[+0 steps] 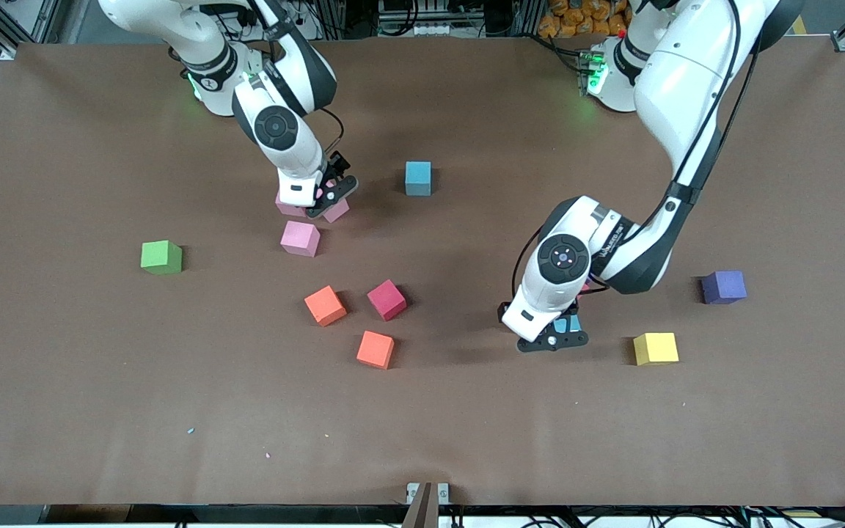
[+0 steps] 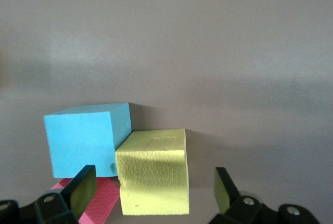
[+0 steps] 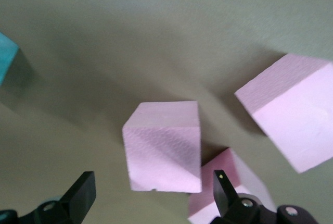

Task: Arrange 11 blocks into digit 3
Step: 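Carry the pink cube with the right gripper toward the cyan cube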

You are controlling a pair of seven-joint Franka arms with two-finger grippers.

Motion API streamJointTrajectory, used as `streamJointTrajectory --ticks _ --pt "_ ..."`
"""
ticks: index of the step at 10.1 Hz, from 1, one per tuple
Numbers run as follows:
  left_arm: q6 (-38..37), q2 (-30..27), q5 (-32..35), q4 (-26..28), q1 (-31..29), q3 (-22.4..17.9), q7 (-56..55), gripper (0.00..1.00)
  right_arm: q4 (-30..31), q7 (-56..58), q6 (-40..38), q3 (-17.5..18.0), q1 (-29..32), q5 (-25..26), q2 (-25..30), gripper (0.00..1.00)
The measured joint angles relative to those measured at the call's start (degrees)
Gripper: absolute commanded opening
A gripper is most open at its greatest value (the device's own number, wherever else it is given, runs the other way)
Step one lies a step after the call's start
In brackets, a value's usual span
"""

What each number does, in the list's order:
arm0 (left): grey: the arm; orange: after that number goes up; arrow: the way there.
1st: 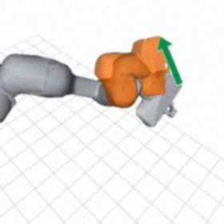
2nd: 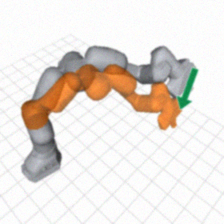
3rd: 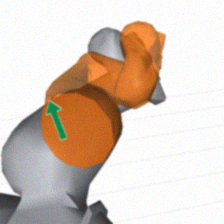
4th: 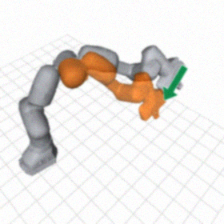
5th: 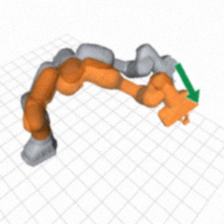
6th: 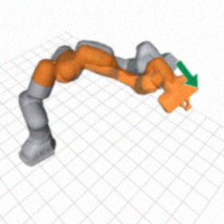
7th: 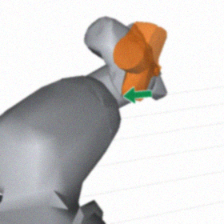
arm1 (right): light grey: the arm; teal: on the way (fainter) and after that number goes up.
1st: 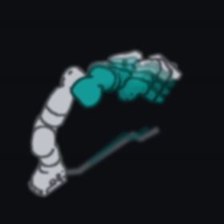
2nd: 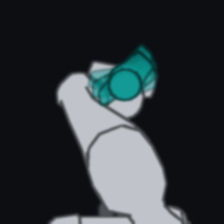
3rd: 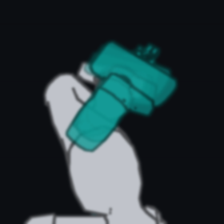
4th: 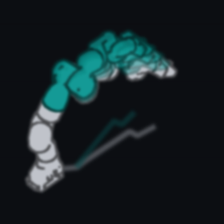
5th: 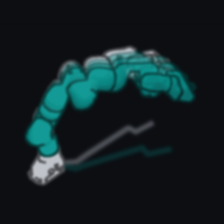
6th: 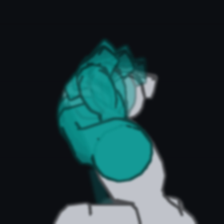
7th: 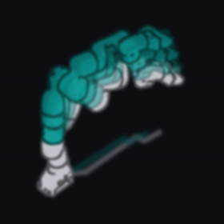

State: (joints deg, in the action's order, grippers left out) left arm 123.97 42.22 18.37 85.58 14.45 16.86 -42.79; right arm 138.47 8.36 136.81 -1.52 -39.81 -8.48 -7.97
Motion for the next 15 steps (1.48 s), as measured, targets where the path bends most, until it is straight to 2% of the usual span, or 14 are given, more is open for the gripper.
streamJointTrajectory --ticks 9,10,12,15 --pt "0.1 1.0 -2.1 0.0 -0.4 0.0 -0.1 1.00 1.1 0.0 6.7 0.3 -0.4 1.2 -3.8 0.99" --pt "-0.2 1.0 -2.2 0.0 -0.4 0.0 -0.1 1.00 1.2 0.0 7.2 0.4 -0.5 1.2 -4.2 0.76" --pt "-0.5 1.1 -2.3 0.0 -0.4 0.0 -0.1 1.00 1.5 0.0 7.6 0.5 -0.9 1.3 -4.9 0.01" --pt "-0.7 1.4 -2.7 0.0 -0.4 0.0 -0.2 1.00 1.5 -4.3 7.4 0.6 -1.0 1.2 -4.9 0.00"
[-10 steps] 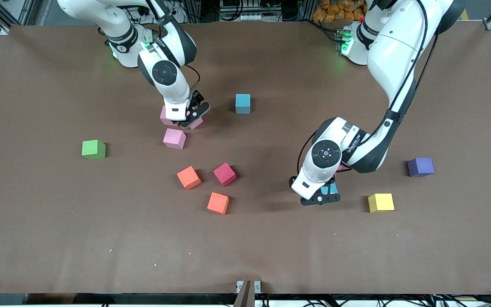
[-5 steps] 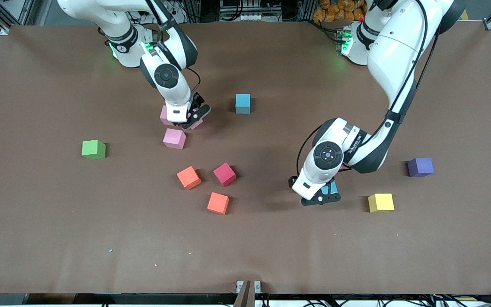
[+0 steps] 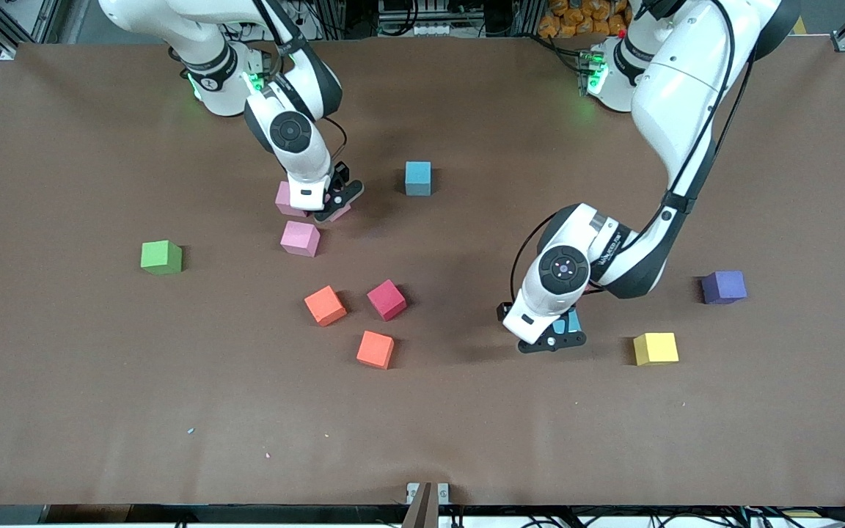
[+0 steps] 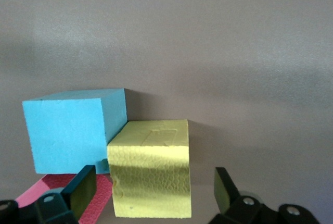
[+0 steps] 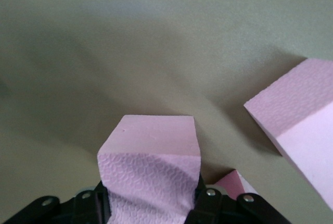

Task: Arrange 11 blocks into digit 3
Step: 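Carry the pink cube with the right gripper toward the cyan cube, then set the pink cube beside cyan while the left gripper grasps the yellow cube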

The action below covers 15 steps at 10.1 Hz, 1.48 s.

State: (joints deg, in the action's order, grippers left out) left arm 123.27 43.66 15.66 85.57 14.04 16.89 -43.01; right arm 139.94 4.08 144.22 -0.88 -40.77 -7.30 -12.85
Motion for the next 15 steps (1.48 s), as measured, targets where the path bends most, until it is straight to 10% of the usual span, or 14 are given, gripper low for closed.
streamJointTrajectory --ticks 8,15 --pt "-2.9 0.3 -1.3 0.1 -0.5 0.2 -1.1 1.00 -1.2 14.2 -0.2 0.3 -5.9 1.3 0.4 0.00" --pt "-4.8 0.2 -1.3 -0.2 -0.6 0.2 -1.1 1.00 -8.7 27.9 -2.6 0.5 -7.8 15.7 -1.4 0.00"
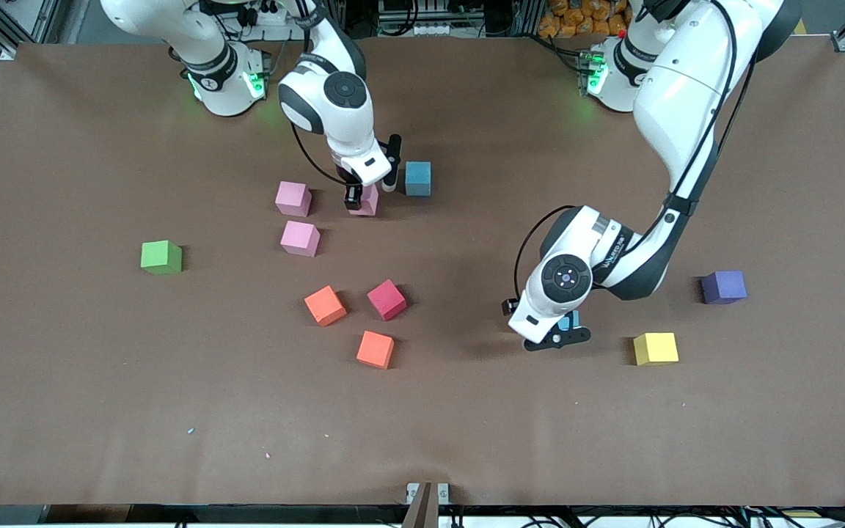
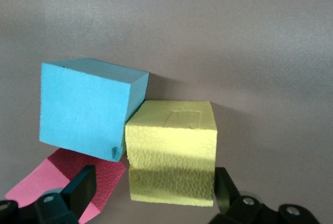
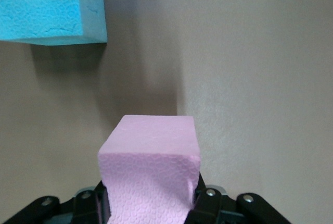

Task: Arrange 11 blocks into digit 3
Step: 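Set the pink cube beside cyan while the left gripper grasps the yellow cube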

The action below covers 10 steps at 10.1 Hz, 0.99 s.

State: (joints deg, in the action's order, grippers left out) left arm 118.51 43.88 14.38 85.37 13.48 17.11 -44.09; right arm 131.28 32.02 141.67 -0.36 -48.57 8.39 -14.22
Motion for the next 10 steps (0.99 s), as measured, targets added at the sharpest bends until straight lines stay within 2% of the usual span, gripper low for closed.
streamJointTrajectory --ticks 4,10 --pt "-0.2 0.9 0.0 0.3 0.0 0.0 0.0 1.00 -8.4 0.6 -10.2 0.0 -4.2 0.2 -4.8 0.00" --pt "1.9 1.9 0.0 -0.6 0.0 0.0 0.7 1.00 -9.3 -1.8 -9.2 0.0 -6.9 -0.6 -7.6 0.00"
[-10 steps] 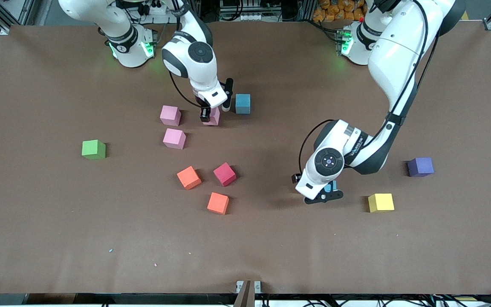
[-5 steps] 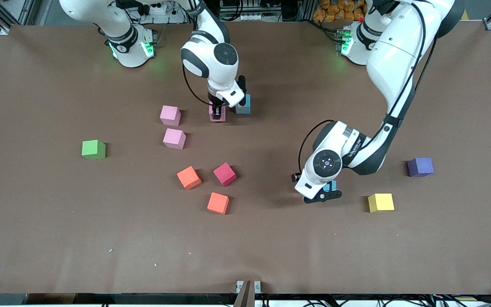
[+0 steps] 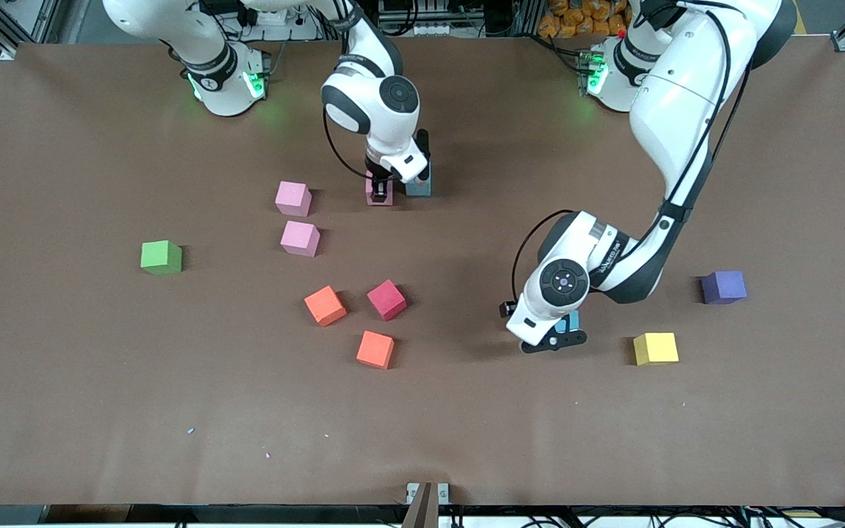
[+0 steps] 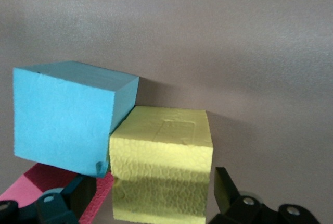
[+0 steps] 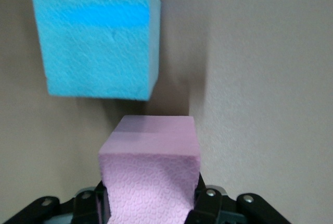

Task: Arrange 11 blocks into digit 3
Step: 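Set the pink cube beside cyan while the left gripper grasps the yellow cube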

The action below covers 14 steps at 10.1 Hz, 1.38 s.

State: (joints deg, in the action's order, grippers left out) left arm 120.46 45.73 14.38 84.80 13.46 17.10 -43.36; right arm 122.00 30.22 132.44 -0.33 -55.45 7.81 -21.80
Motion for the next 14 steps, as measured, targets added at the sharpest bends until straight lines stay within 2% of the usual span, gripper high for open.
streamJointTrajectory --ticks 4,5,6,7,8,9,10,11,14 --pt "0.9 0.1 0.0 -0.2 0.0 0.0 1.2 1.00 0.0 -2.0 0.9 0.1 -1.9 -0.2 -0.4 0.00" --pt "1.2 0.3 0.0 -0.1 0.1 0.0 1.2 0.89 0.0 -2.2 1.0 0.1 -1.9 -0.4 -0.6 0.00" --pt "1.4 0.4 0.0 -0.2 0.1 0.0 1.7 0.73 0.0 -2.3 1.5 0.0 -1.9 -0.7 -0.8 0.00" --pt "1.4 0.5 0.0 -0.1 0.1 0.0 2.2 0.53 0.0 -2.3 2.1 0.0 -1.9 -0.8 -1.2 0.00" --pt "1.5 0.5 0.0 -0.2 0.1 0.0 2.5 0.25 -0.1 -2.4 2.2 -0.1 -1.9 -0.8 -1.3 0.00" --pt "1.6 0.5 0.0 -0.2 0.0 0.0 2.7 0.23 -0.1 -2.5 2.3 -0.1 -1.9 -0.9 -1.3 0.00" --pt "1.6 0.5 0.0 -0.5 -0.1 0.0 2.8 0.16 -0.1 -2.7 2.6 -0.1 -1.9 -0.9 -1.3 0.00" --pt "1.6 0.5 0.0 -0.7 -0.2 0.0 2.8 0.03 -0.1 -2.8 2.9 -0.1 -1.9 -0.9 -1.4 0.00" --pt "0.9 -0.5 -1.4 -1.1 -0.8 0.1 -2.2 0.00 -0.1 -3.3 3.5 0.1 -2.1 -0.9 -1.4 0.00"
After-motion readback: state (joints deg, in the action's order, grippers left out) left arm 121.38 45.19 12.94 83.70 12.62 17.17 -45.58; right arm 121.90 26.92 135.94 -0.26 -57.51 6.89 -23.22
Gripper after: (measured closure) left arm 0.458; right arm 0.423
